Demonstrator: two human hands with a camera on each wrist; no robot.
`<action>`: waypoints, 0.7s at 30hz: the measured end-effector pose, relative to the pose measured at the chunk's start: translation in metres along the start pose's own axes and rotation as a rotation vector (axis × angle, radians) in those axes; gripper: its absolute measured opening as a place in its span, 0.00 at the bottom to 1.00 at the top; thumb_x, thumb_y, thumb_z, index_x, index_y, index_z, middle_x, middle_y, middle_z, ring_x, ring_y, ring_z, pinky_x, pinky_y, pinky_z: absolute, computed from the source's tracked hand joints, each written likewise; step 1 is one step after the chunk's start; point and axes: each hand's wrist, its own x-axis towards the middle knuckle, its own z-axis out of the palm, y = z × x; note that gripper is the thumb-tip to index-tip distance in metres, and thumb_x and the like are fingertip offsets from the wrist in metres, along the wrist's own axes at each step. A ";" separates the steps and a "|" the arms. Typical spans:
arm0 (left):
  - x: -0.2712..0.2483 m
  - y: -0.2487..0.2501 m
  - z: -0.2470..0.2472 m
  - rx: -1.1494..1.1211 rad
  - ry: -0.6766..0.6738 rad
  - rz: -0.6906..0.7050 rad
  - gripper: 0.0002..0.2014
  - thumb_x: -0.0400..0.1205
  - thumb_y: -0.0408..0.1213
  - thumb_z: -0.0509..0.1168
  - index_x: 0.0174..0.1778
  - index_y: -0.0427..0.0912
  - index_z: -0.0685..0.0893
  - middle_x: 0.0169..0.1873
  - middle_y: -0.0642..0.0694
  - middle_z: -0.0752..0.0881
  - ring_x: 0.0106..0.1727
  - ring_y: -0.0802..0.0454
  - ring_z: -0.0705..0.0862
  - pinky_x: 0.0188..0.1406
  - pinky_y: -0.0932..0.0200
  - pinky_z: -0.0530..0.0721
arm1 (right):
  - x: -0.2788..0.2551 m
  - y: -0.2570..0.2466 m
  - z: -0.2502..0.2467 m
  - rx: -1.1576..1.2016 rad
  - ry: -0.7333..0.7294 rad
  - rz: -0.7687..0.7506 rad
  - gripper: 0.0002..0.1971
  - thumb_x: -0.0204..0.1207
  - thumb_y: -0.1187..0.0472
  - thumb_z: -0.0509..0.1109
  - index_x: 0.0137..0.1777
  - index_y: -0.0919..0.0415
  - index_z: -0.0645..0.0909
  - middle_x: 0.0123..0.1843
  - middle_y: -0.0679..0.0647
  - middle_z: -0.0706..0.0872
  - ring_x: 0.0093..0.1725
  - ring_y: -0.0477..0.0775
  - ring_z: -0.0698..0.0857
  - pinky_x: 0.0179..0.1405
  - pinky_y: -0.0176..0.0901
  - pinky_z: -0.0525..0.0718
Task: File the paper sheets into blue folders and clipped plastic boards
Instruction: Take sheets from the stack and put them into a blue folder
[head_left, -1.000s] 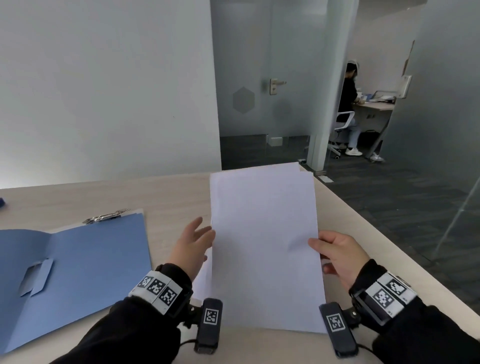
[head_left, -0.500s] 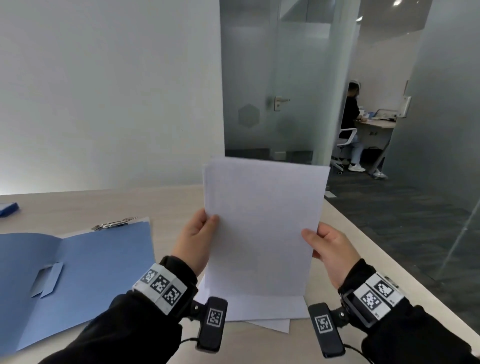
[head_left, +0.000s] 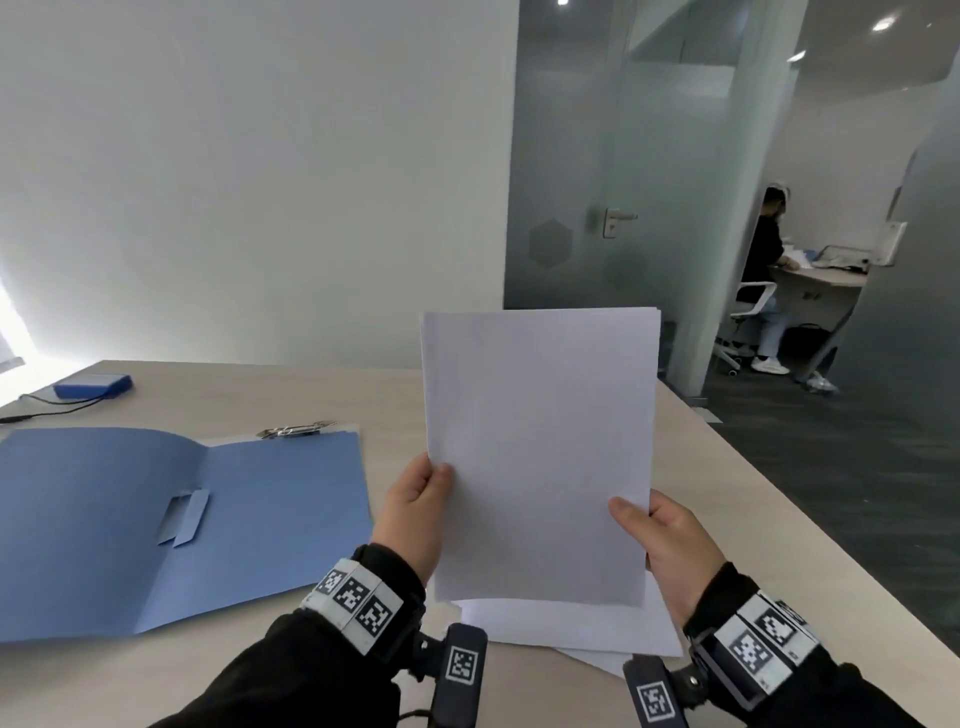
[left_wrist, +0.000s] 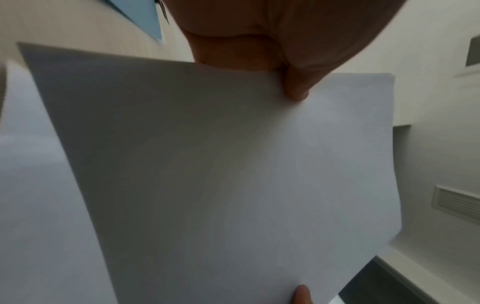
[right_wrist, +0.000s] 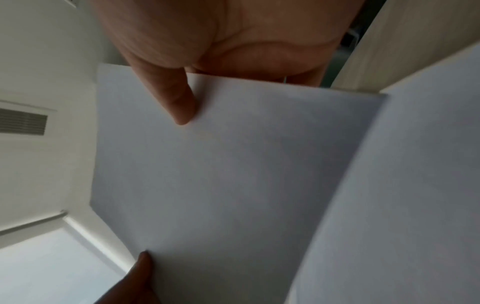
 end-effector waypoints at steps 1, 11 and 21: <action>-0.003 0.005 -0.013 -0.018 0.035 -0.021 0.11 0.84 0.42 0.59 0.48 0.51 0.88 0.45 0.49 0.91 0.48 0.48 0.86 0.55 0.47 0.83 | 0.000 0.000 0.011 -0.006 -0.039 -0.003 0.09 0.82 0.64 0.65 0.55 0.61 0.86 0.51 0.57 0.94 0.52 0.58 0.92 0.53 0.53 0.86; -0.048 0.025 -0.183 -0.074 0.320 -0.291 0.13 0.86 0.42 0.59 0.57 0.40 0.85 0.49 0.40 0.90 0.46 0.42 0.87 0.53 0.41 0.86 | 0.015 0.024 0.177 -0.058 -0.383 0.078 0.09 0.82 0.66 0.65 0.55 0.62 0.87 0.49 0.57 0.94 0.49 0.61 0.92 0.57 0.58 0.86; -0.117 0.001 -0.296 -0.195 0.675 -0.375 0.04 0.84 0.35 0.62 0.50 0.39 0.80 0.44 0.39 0.83 0.45 0.42 0.87 0.39 0.51 0.83 | 0.067 0.053 0.261 -0.265 -0.255 0.180 0.07 0.79 0.60 0.67 0.48 0.60 0.85 0.43 0.63 0.88 0.40 0.63 0.84 0.34 0.48 0.82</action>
